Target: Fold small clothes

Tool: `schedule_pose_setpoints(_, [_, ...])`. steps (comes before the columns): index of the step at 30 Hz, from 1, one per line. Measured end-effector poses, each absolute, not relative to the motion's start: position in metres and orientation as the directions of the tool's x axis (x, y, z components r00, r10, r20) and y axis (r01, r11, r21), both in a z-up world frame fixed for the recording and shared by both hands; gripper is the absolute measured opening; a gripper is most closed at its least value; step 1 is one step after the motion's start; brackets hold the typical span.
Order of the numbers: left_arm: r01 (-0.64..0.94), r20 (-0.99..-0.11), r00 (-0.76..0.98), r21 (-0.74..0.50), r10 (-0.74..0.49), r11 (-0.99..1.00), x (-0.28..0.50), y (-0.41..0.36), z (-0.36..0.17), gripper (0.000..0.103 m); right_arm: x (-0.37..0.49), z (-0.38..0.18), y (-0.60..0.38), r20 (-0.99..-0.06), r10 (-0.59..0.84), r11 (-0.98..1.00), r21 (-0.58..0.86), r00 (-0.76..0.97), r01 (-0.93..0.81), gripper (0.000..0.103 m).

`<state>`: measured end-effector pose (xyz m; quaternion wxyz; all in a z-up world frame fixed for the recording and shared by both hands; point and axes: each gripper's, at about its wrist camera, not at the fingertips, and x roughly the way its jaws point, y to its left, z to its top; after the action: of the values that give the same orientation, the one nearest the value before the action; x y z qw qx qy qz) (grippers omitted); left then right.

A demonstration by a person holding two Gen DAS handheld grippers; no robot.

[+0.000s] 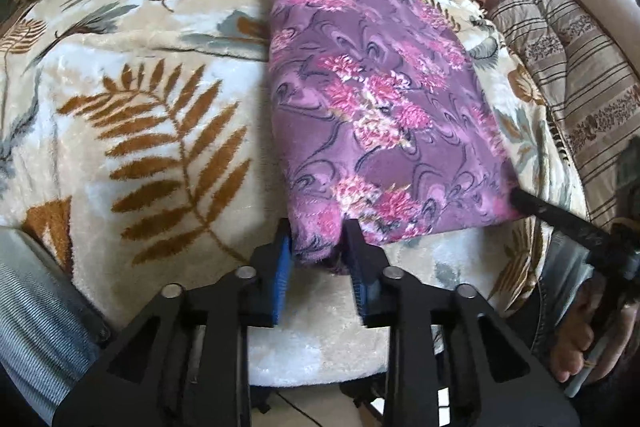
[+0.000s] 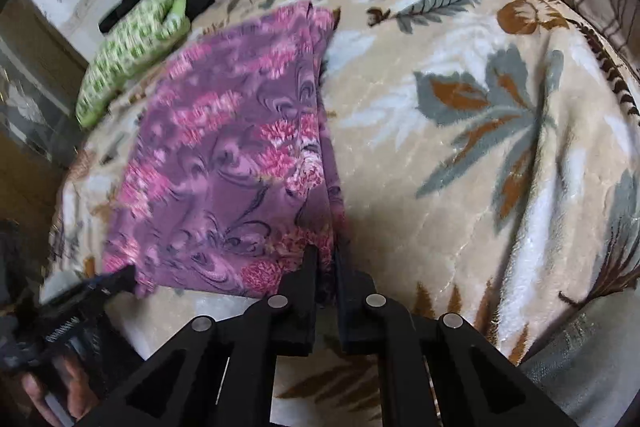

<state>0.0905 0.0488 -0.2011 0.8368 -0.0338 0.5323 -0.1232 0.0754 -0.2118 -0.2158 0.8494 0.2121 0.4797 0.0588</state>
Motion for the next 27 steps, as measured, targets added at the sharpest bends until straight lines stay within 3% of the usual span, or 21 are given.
schedule_pose_setpoints(1, [0.160, -0.887, 0.402, -0.174, -0.225, 0.972, 0.090, 0.050, -0.201, 0.041, 0.072, -0.211, -0.216, -0.766, 0.328, 0.887, 0.450, 0.553, 0.097, 0.006])
schedule_pose_setpoints(5, [0.155, -0.876, 0.450, -0.118, -0.176, 0.981, 0.081, 0.047, -0.192, 0.041, 0.062, -0.198, -0.225, -0.721, 0.344, 0.863, 0.495, 0.601, 0.099, 0.012])
schedule_pose_setpoints(6, [0.161, -0.867, 0.477, -0.078, -0.147, 0.984, 0.076, 0.044, -0.187, 0.041, 0.060, -0.195, -0.225, -0.714, 0.349, 0.859, 0.503, 0.607, 0.099, 0.021])
schedule_pose_setpoints(7, [0.162, -0.861, 0.493, -0.051, -0.126, 0.985, 0.074, 0.042, -0.185, 0.041, 0.058, -0.193, -0.224, -0.713, 0.347, 0.858, 0.503, 0.609, 0.100, 0.041])
schedule_pose_setpoints(8, [0.164, -0.854, 0.509, -0.024, -0.106, 0.986, 0.071, 0.039, -0.181, 0.041, 0.054, -0.190, -0.223, -0.712, 0.331, 0.865, 0.491, 0.619, 0.102, 0.053])
schedule_pose_setpoints(9, [0.162, -0.848, 0.522, -0.006, -0.091, 0.987, 0.068, 0.038, -0.178, 0.041, 0.050, -0.187, -0.222, -0.711, 0.309, 0.875, 0.473, 0.631, 0.104, 0.063])
schedule_pose_setpoints(10, [0.152, -0.839, 0.539, 0.012, -0.073, 0.988, 0.066, 0.036, -0.173, 0.041, 0.048, -0.182, -0.220, -0.709, 0.290, 0.885, 0.455, 0.643, 0.102, 0.066])
schedule_pose_setpoints(16, [0.137, -0.793, 0.609, 0.092, -0.011, 0.986, 0.059, 0.026, -0.151, 0.059, 0.033, -0.162, -0.212, -0.705, 0.265, 0.902, 0.423, 0.658, 0.090, 0.069])
schedule_pose_setpoints(24, [0.063, -0.747, 0.664, 0.089, 0.025, 0.994, 0.051, 0.027, -0.108, 0.060, 0.017, -0.116, -0.195, -0.672, 0.212, 0.928, 0.366, 0.709, 0.069, 0.069])
schedule_pose_setpoints(27, [0.045, -0.746, 0.664, 0.089, 0.036, 0.995, 0.045, 0.025, -0.091, 0.060, 0.017, -0.100, -0.189, -0.723, 0.184, 0.947, 0.313, 0.666, 0.078, 0.069])
